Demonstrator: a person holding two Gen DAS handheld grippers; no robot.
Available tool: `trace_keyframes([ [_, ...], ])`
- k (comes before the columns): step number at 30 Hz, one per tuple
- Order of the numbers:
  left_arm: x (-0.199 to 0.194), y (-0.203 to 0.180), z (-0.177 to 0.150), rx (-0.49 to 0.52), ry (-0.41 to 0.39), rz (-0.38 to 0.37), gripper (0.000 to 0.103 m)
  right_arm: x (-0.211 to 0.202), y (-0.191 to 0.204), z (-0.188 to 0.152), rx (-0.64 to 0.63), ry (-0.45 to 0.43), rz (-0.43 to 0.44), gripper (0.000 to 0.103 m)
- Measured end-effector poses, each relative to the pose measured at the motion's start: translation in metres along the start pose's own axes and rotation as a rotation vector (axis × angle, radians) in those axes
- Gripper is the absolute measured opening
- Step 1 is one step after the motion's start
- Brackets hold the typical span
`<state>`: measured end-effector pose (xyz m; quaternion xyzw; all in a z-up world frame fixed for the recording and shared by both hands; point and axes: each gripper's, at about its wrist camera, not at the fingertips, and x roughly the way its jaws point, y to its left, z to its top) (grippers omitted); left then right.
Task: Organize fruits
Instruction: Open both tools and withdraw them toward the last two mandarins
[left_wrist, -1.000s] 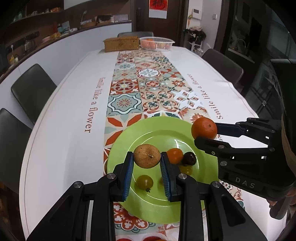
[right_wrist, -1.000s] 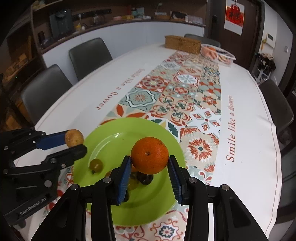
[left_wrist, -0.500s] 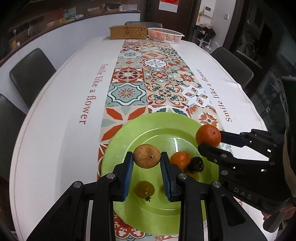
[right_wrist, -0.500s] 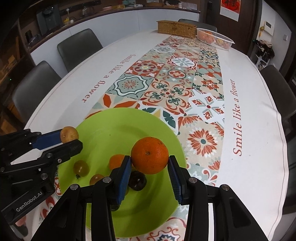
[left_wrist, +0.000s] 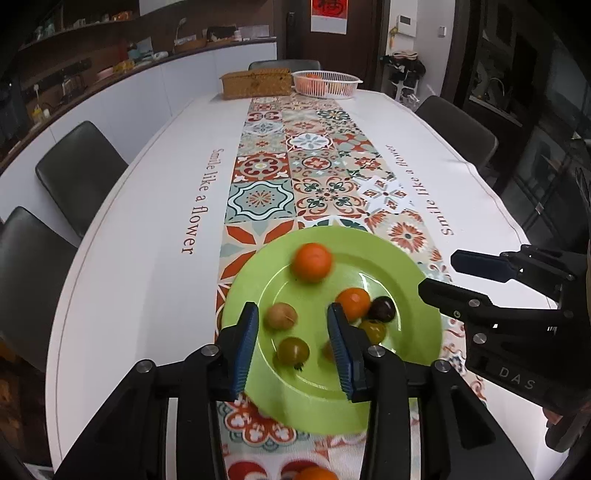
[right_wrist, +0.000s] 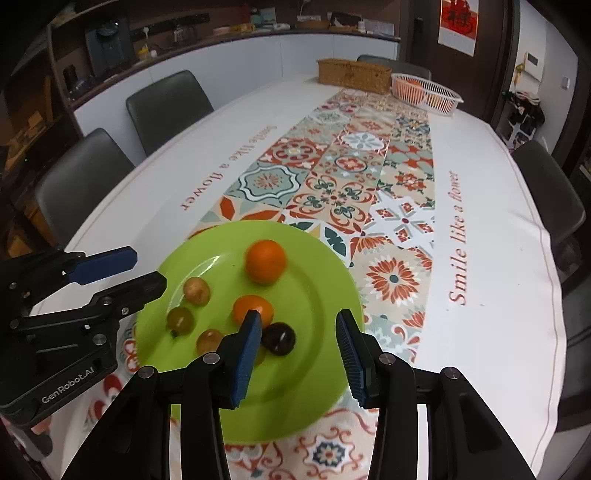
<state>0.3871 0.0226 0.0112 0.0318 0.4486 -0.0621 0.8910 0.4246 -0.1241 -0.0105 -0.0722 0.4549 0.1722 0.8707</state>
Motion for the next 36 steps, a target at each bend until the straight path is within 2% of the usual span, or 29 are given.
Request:
trace_keyframes([
  [7,-0.045,-0.01,-0.018,0.023,-0.071,0.027,0.042,-0.048,0.009,-0.02,-0.009,-0.07,0.016,0.045],
  [11,-0.069,-0.014,-0.03,0.038,-0.108,0.038,0.043,-0.071,0.016,-0.035,-0.023,-0.118,-0.008,0.048],
  [15,-0.094,-0.02,-0.041,0.068,-0.137,0.026,0.054,-0.091,0.022,-0.048,-0.015,-0.147,0.0,0.048],
  [17,-0.105,-0.022,-0.045,0.077,-0.144,0.039,0.054,-0.101,0.025,-0.053,-0.004,-0.159,0.014,0.054],
  [20,-0.117,-0.022,-0.052,0.077,-0.151,0.039,0.057,-0.113,0.03,-0.059,0.002,-0.174,0.012,0.056],
  [22,-0.124,-0.021,-0.058,0.075,-0.161,0.028,0.059,-0.119,0.033,-0.064,0.013,-0.178,0.015,0.056],
  [26,-0.135,-0.021,-0.072,0.082,-0.179,0.046,0.064,-0.129,0.036,-0.077,0.028,-0.192,-0.011,0.065],
  [36,-0.132,-0.024,-0.099,0.107,-0.156,0.051,0.068,-0.128,0.04,-0.113,0.083,-0.172,-0.054,0.065],
])
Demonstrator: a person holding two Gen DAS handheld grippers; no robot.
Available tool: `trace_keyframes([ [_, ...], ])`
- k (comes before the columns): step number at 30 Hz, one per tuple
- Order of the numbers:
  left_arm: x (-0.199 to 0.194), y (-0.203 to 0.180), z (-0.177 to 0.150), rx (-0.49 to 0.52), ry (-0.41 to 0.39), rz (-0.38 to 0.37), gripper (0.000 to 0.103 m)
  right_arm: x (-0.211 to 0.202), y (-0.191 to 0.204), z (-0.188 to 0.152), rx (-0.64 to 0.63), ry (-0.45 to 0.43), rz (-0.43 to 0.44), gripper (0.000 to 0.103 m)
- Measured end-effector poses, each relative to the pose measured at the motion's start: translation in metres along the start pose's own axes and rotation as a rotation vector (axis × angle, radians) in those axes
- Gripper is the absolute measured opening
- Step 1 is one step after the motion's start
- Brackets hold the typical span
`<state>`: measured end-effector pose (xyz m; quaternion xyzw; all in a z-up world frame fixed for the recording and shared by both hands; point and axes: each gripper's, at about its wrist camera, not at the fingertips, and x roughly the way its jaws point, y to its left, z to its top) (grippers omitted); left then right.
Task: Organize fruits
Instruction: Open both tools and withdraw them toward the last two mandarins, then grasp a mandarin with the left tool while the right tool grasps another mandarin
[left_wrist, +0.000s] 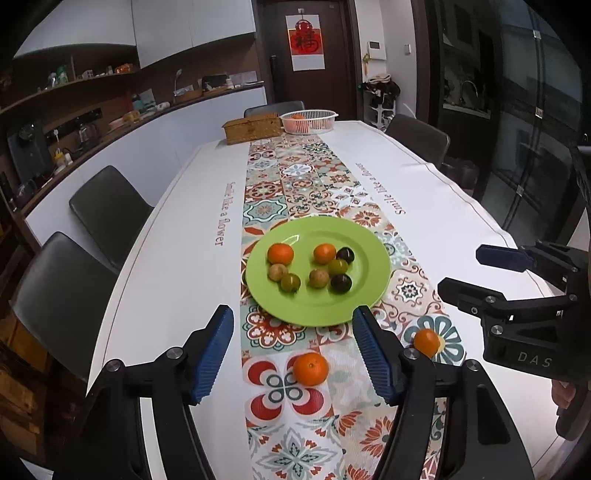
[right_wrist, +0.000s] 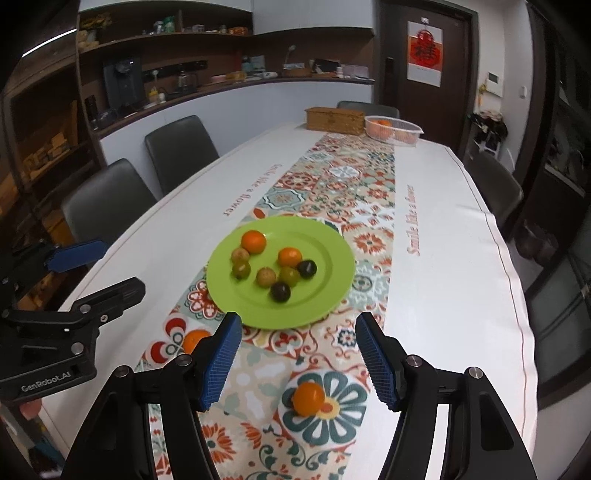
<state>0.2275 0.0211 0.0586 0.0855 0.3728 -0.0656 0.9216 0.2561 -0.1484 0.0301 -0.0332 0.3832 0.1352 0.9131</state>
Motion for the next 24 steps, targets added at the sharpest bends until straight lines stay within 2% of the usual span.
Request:
trace_keyframes([
  [6,0.016,0.002,-0.017,-0.006,0.054,-0.009,0.07,0.012,-0.003,-0.02,0.053,0.059,-0.011,0.065],
  [16,0.049,0.001,-0.045,-0.009,0.164,-0.028,0.07,0.041,-0.003,-0.05,0.072,0.152,-0.06,0.065],
  [24,0.072,-0.003,-0.055,-0.011,0.227,-0.052,0.07,0.057,-0.009,-0.063,0.118,0.207,-0.055,0.065],
])
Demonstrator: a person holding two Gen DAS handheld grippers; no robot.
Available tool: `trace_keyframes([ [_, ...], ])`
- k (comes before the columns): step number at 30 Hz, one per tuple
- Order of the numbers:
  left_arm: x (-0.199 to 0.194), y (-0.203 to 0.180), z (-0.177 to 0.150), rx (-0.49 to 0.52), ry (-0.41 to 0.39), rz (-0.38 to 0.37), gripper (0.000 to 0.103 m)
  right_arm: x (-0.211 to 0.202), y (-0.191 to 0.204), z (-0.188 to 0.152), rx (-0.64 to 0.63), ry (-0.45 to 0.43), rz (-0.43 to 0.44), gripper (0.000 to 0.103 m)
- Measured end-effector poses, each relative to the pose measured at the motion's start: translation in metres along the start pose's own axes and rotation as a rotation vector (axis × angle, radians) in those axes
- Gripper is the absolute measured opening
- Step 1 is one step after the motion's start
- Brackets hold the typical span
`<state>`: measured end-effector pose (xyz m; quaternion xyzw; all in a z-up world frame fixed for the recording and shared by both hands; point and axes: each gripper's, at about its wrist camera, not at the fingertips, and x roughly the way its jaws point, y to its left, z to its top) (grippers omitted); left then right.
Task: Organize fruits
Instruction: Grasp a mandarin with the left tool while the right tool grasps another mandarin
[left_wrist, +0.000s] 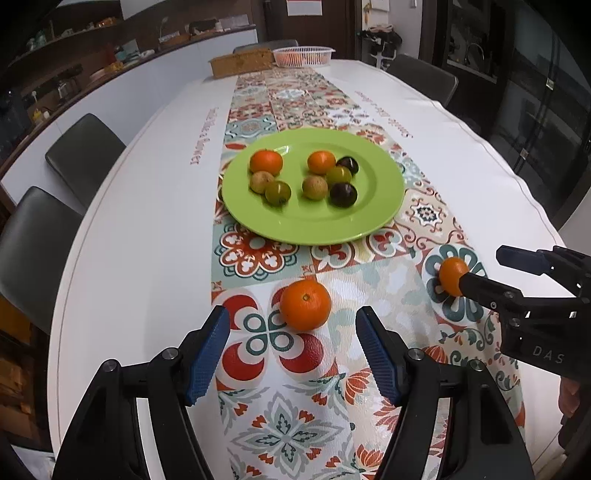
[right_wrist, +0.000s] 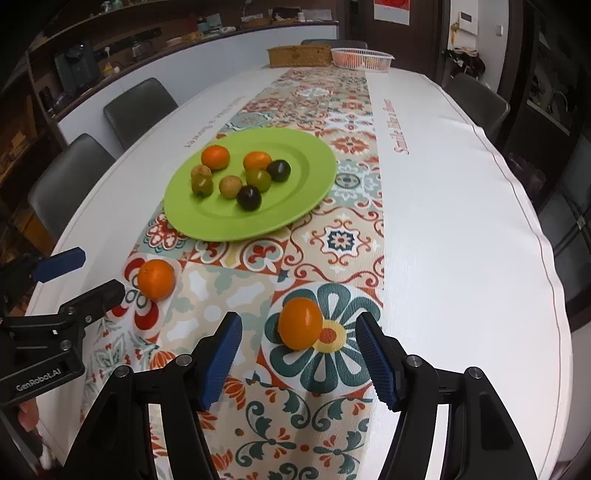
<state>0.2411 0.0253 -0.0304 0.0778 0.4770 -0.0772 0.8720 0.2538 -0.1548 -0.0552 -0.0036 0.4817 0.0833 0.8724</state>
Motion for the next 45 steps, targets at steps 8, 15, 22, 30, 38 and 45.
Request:
trace_keyframes([
  [8,0.02,0.002,-0.001,-0.009,0.033,-0.012,0.07,0.016,-0.002,-0.002,0.013,0.042,-0.007,0.065],
  [15,0.035,0.006,0.001,-0.028,0.036,-0.024,0.07,0.028,-0.003,-0.001,0.017,0.065,-0.022,0.064],
  [22,0.048,0.005,0.005,-0.032,0.047,-0.043,0.061,0.036,-0.005,0.001,0.03,0.079,-0.021,0.052],
  [30,0.055,0.001,0.004,-0.031,0.064,-0.066,0.041,0.041,-0.004,0.0,0.028,0.093,0.0,0.035],
  [38,0.044,-0.002,0.003,-0.025,0.048,-0.077,0.04,0.037,-0.004,0.0,0.015,0.081,-0.006,0.033],
  [45,0.023,-0.009,0.003,-0.021,0.008,-0.081,0.04,0.025,-0.004,0.001,0.013,0.054,0.021,0.033],
])
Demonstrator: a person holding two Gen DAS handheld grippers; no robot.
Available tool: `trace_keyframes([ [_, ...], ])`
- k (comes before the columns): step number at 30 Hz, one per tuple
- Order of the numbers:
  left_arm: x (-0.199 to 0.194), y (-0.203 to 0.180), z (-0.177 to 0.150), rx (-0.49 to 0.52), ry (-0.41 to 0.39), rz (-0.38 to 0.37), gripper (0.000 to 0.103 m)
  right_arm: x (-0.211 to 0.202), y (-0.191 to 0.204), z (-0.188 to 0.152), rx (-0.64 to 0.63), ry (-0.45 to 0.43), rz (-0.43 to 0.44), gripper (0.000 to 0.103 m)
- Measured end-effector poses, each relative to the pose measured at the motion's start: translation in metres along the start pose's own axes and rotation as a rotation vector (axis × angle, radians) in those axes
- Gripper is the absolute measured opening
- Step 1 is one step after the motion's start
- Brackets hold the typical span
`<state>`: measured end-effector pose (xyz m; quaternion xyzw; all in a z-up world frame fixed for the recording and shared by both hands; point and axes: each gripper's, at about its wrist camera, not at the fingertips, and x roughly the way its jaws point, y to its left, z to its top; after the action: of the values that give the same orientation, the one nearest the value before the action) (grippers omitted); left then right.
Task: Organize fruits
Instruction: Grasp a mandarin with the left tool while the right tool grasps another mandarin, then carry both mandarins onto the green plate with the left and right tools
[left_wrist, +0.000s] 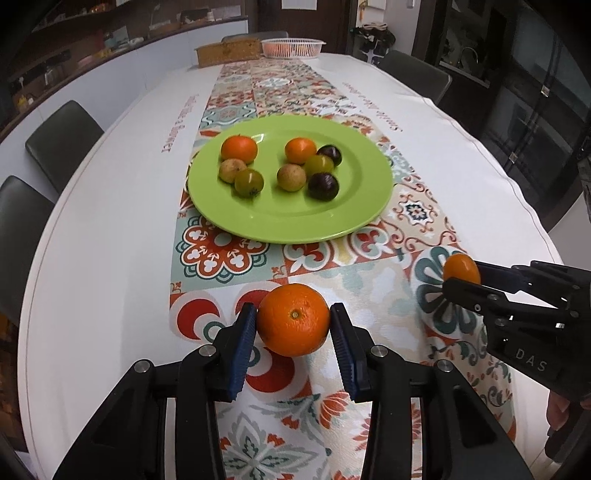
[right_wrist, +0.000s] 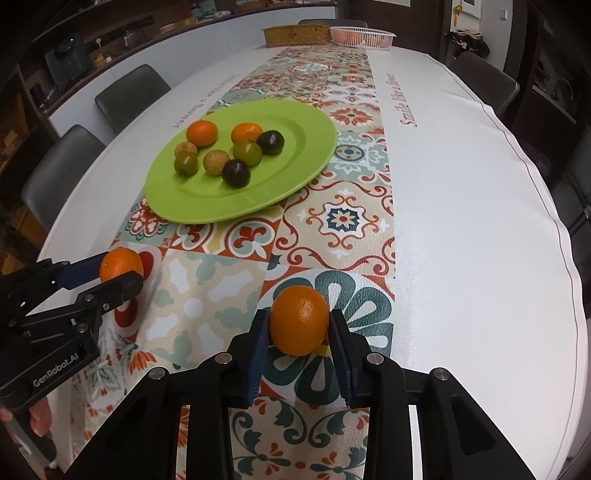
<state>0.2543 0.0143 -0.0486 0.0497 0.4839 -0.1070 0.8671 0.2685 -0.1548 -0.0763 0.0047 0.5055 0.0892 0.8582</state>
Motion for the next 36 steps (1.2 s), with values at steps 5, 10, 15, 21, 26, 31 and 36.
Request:
trace_keyframes([
  [5,-0.014,-0.009,-0.001,0.009,-0.023,-0.001,0.04,-0.015,0.002,0.0,-0.011,-0.033,0.024,0.033],
  [10,-0.027,-0.015,-0.002,0.006,-0.046,-0.002,0.04,-0.029,0.002,0.001,-0.016,-0.064,0.044,0.033],
  [15,-0.044,-0.019,0.001,0.004,-0.088,0.004,0.04,-0.044,0.002,0.003,-0.025,-0.1,0.056,0.033],
  [21,-0.063,-0.024,0.009,0.009,-0.145,0.014,0.04,-0.062,0.001,0.008,-0.038,-0.148,0.068,0.033],
  [26,-0.073,-0.024,0.018,0.007,-0.178,0.02,0.04,-0.073,0.001,0.015,-0.05,-0.186,0.071,0.033],
  [31,-0.081,-0.022,0.031,-0.003,-0.211,0.03,0.04,-0.081,0.003,0.026,-0.075,-0.222,0.068,0.033],
  [36,-0.085,-0.019,0.041,-0.005,-0.236,0.036,0.04,-0.089,0.005,0.041,-0.093,-0.26,0.071,0.033],
])
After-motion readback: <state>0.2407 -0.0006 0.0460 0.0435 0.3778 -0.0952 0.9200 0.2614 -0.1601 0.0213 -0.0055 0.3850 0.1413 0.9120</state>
